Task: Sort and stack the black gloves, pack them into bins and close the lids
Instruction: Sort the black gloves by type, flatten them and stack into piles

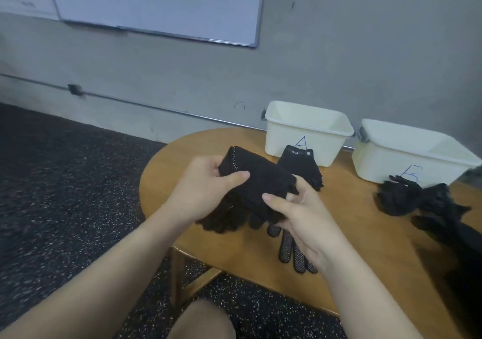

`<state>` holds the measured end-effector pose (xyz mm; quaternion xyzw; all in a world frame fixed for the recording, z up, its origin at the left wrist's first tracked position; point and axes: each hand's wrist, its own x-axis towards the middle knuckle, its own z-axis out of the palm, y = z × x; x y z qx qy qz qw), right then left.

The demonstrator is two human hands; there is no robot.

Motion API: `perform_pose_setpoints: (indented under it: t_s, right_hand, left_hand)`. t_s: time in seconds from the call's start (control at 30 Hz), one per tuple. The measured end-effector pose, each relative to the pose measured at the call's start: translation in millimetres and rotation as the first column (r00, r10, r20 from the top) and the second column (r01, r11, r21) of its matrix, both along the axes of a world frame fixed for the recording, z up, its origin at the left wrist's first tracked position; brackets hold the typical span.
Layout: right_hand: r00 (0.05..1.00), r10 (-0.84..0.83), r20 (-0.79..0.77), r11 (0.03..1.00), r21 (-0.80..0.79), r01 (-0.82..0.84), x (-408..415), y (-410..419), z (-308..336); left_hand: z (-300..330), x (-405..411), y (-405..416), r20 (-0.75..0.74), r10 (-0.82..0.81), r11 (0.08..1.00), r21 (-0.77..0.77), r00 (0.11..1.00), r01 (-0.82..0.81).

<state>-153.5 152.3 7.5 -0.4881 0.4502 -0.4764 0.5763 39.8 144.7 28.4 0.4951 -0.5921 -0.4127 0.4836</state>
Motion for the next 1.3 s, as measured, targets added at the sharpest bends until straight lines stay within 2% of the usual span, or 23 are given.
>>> perform_pose_setpoints:
  t_s: [0.13,0.2,0.4,0.6,0.8,0.97,1.03,1.1,1.17,1.2,1.27,1.3]
  right_hand:
    - [0.999,-0.045,-0.022,0.998,0.032,0.046,43,-36,10]
    - [0.992,-0.078,-0.095,0.996,0.037,0.082,58,-51,12]
    - [0.977,-0.085,-0.195,0.993,0.063,0.099,70,-80,16]
    - [0.950,-0.082,-0.301,0.994,0.050,0.102,72,-86,13]
    - [0.942,-0.082,-0.327,0.992,0.067,0.109,71,-89,1]
    - [0.919,-0.132,-0.373,0.989,0.014,0.148,70,-92,-6]
    - [0.847,-0.165,-0.505,0.986,-0.072,0.149,70,-91,-8]
    - [0.666,-0.271,-0.695,0.955,-0.280,0.096,68,-89,-10]
    - [0.456,-0.412,-0.789,0.860,-0.502,-0.091,68,-85,-8]
    - [0.396,-0.452,-0.799,0.812,-0.553,-0.189,70,-85,-6]
    - [0.364,-0.437,-0.822,0.780,-0.548,-0.302,73,-85,-2]
    - [0.371,-0.405,-0.836,0.788,-0.524,-0.323,75,-87,-2]
  left_hand:
    - [12,29,-20,0.019,0.136,0.991,-0.019,0.990,-0.136]
    - [11,37,-30,0.048,0.159,0.987,-0.001,0.986,-0.159]
    - [-1,57,-63,0.017,0.166,0.972,0.168,0.986,-0.166]
    - [-18,66,-78,0.041,0.135,0.963,0.231,0.990,-0.141]
    - [-30,65,-80,0.059,0.164,0.933,0.313,0.985,-0.175]
    - [-34,67,-81,0.058,0.184,0.912,0.361,0.981,-0.192]
    - [-38,70,-81,0.122,0.218,0.901,0.356,0.968,-0.247]
    - [-46,75,-83,0.302,0.269,0.894,0.274,0.915,-0.353]
    - [-51,76,-79,0.365,0.364,0.900,0.099,0.857,-0.424]
    - [-50,75,-75,0.352,0.388,0.913,-0.017,0.852,-0.408]
    - [-49,70,-72,0.374,0.334,0.939,-0.210,0.865,-0.272]
    - [-50,67,-72,0.402,0.284,0.948,-0.255,0.871,-0.192]
